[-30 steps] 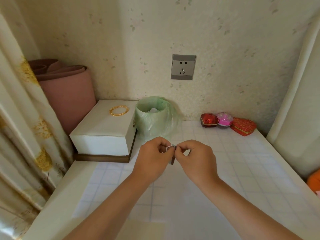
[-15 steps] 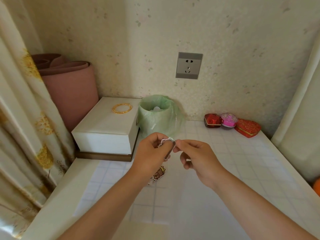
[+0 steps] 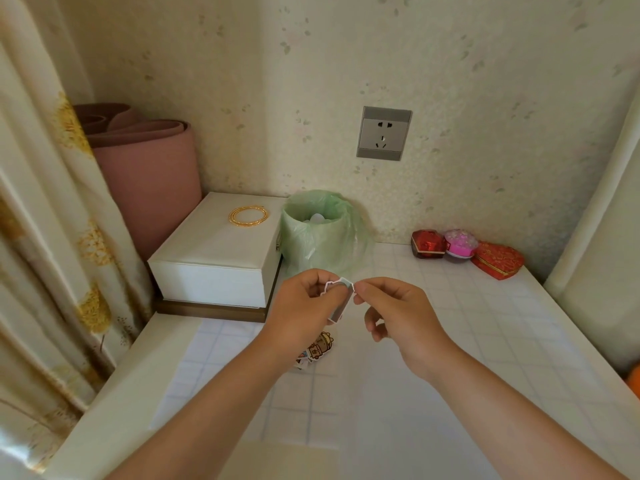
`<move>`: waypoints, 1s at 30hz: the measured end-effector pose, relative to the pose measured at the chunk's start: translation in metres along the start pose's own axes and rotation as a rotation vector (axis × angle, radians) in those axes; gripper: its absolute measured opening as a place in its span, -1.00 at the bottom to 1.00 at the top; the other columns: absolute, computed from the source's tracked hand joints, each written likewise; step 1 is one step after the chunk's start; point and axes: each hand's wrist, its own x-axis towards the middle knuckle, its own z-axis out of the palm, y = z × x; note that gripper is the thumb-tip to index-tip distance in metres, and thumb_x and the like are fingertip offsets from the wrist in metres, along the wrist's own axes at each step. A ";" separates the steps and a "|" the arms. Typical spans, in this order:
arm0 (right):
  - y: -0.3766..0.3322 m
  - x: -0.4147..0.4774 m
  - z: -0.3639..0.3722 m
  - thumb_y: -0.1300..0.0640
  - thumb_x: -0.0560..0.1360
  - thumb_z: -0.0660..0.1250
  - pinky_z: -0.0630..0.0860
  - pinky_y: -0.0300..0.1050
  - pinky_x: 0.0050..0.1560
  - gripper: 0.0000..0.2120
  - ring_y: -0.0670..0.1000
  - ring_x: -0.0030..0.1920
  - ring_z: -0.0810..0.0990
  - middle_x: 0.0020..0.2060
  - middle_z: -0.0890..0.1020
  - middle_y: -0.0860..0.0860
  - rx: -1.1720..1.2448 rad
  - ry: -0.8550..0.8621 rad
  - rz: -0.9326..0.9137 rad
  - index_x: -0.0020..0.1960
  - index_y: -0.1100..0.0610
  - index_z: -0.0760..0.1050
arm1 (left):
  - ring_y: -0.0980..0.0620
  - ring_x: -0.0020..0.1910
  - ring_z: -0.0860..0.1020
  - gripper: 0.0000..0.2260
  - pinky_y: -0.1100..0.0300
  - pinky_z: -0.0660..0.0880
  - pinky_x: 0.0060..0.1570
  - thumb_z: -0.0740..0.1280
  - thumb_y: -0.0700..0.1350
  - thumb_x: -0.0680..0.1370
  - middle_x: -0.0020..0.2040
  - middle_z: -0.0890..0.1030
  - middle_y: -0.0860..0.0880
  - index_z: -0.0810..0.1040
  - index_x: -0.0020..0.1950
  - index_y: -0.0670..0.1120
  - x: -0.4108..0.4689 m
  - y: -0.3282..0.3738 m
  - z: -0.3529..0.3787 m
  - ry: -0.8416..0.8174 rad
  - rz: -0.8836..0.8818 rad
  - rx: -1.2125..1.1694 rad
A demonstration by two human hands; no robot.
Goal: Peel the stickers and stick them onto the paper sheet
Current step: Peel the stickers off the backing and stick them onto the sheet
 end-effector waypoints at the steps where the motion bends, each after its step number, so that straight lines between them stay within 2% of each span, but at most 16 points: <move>1: 0.000 0.000 -0.001 0.18 0.56 0.38 0.38 -0.13 -0.45 -0.88 -0.01 -0.44 0.46 -0.23 0.67 0.02 -0.016 -0.009 -0.001 -0.08 0.18 0.68 | 0.06 -0.27 0.59 -0.95 0.27 0.58 -0.25 0.40 -0.14 0.55 -0.18 0.67 -0.15 0.66 -0.07 -0.07 0.000 0.001 0.000 -0.014 0.001 -0.005; 5: -0.001 0.001 -0.003 0.20 0.55 0.38 0.39 -0.16 -0.46 -0.87 -0.01 -0.44 0.46 -0.29 0.66 0.01 -0.085 -0.008 -0.029 -0.11 0.18 0.68 | 0.03 -0.31 0.56 -0.93 0.29 0.55 -0.28 0.39 -0.17 0.55 -0.27 0.63 -0.13 0.66 -0.08 -0.12 -0.002 0.001 0.001 -0.029 0.002 -0.030; 7: -0.001 0.001 -0.004 0.19 0.55 0.38 0.39 -0.18 -0.46 -0.86 -0.03 -0.46 0.46 -0.37 0.64 -0.01 -0.161 0.005 -0.069 -0.15 0.16 0.68 | 0.04 -0.33 0.55 -0.93 0.28 0.54 -0.27 0.39 -0.16 0.55 -0.27 0.63 -0.18 0.66 -0.09 -0.12 -0.002 0.001 0.002 -0.025 0.022 -0.009; 9: -0.002 0.000 -0.004 0.17 0.55 0.39 0.39 -0.23 -0.45 -0.84 -0.08 -0.49 0.45 -0.48 0.57 -0.07 -0.254 0.020 -0.121 -0.19 0.11 0.67 | 0.07 -0.34 0.54 -0.93 0.23 0.53 -0.26 0.39 -0.17 0.54 -0.26 0.63 -0.20 0.66 -0.11 -0.10 -0.002 0.001 0.002 -0.024 0.059 0.028; 11: -0.003 -0.002 -0.004 0.17 0.55 0.39 0.37 -0.32 -0.45 -0.83 -0.15 -0.49 0.43 -0.54 0.54 -0.15 -0.304 0.020 -0.170 -0.20 0.07 0.66 | 0.11 -0.38 0.51 -0.92 0.24 0.51 -0.27 0.39 -0.17 0.54 -0.33 0.60 -0.14 0.66 -0.13 -0.08 -0.002 0.000 0.001 -0.026 0.094 0.064; 13: -0.003 -0.003 -0.004 0.18 0.56 0.39 0.36 -0.35 -0.46 -0.82 -0.17 -0.49 0.43 -0.54 0.53 -0.17 -0.295 0.009 -0.186 -0.20 0.05 0.66 | 0.15 -0.41 0.50 -0.93 0.31 0.47 -0.32 0.40 -0.17 0.54 -0.40 0.58 0.01 0.66 -0.13 -0.08 -0.002 -0.001 0.000 -0.021 0.118 0.085; 15: -0.003 -0.003 -0.004 0.19 0.56 0.39 0.36 -0.34 -0.46 -0.81 -0.16 -0.49 0.43 -0.55 0.52 -0.17 -0.282 0.005 -0.185 -0.21 0.04 0.65 | 0.16 -0.41 0.49 -0.94 0.32 0.47 -0.33 0.40 -0.17 0.54 -0.41 0.57 0.06 0.66 -0.12 -0.08 -0.001 -0.001 0.000 -0.023 0.137 0.091; 21: 0.001 -0.001 -0.002 0.21 0.55 0.37 0.38 -0.25 -0.39 -0.76 -0.12 -0.48 0.41 -0.54 0.50 -0.14 -0.310 0.029 -0.212 -0.25 -0.01 0.64 | 0.13 -0.41 0.47 -0.94 0.27 0.44 -0.33 0.41 -0.16 0.54 -0.41 0.56 0.05 0.66 -0.13 -0.07 -0.002 -0.003 0.002 -0.031 0.172 0.108; 26: 0.003 -0.001 -0.002 0.25 0.53 0.36 0.31 -0.30 -0.43 -0.79 -0.15 -0.49 0.36 -0.54 0.49 -0.18 -0.348 0.038 -0.258 -0.23 0.08 0.66 | 0.13 -0.39 0.46 -0.94 0.22 0.45 -0.30 0.43 -0.16 0.52 -0.41 0.55 0.08 0.66 -0.15 -0.05 0.000 -0.006 0.004 -0.030 0.173 0.107; 30: 0.001 -0.001 -0.003 0.26 0.52 0.36 0.30 -0.29 -0.46 -0.76 -0.12 -0.51 0.34 -0.55 0.47 -0.14 -0.337 0.030 -0.238 -0.27 0.05 0.66 | 0.11 -0.39 0.47 -0.93 0.23 0.47 -0.29 0.42 -0.19 0.52 -0.40 0.57 0.03 0.66 -0.15 -0.07 0.000 -0.004 0.003 -0.035 0.133 0.077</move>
